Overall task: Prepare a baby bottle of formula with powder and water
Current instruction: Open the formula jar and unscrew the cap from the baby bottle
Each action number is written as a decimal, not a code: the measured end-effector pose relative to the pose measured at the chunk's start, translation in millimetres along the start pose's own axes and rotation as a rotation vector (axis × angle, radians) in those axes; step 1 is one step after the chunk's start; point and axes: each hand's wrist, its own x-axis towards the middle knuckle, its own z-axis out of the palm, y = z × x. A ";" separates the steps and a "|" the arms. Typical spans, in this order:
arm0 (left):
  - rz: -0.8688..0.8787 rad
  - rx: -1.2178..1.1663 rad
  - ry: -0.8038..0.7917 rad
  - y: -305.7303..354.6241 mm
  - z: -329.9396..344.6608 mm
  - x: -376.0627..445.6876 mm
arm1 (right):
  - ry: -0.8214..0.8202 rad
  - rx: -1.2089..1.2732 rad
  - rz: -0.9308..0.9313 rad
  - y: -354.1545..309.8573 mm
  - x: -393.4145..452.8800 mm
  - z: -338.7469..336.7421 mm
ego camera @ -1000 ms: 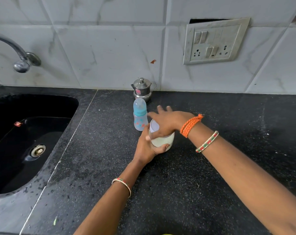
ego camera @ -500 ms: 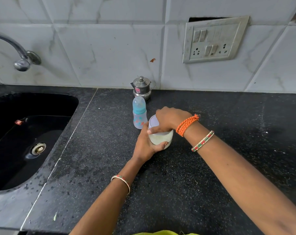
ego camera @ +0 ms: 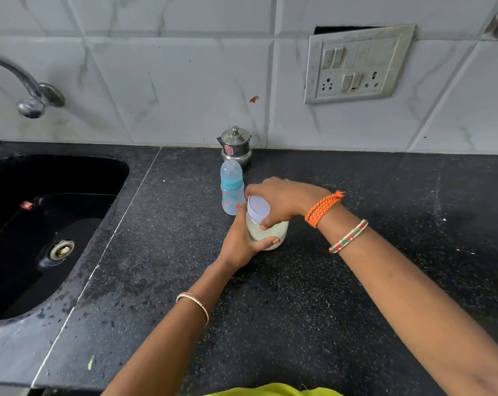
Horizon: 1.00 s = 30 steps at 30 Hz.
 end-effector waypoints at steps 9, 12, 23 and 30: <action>-0.088 0.005 -0.095 18.6 23.6 41.5 | 0.265 0.143 0.149 43.7 -10.8 3.3; -0.089 0.006 -0.100 23.1 28.2 48.5 | 0.327 0.110 0.221 48.3 -24.7 7.5; -0.282 -0.103 0.100 18.9 -1.9 -3.3 | 0.475 0.255 0.305 1.2 -56.0 95.8; -0.269 -0.102 0.188 11.1 -23.8 -19.1 | 0.144 0.044 0.447 8.2 -53.6 127.0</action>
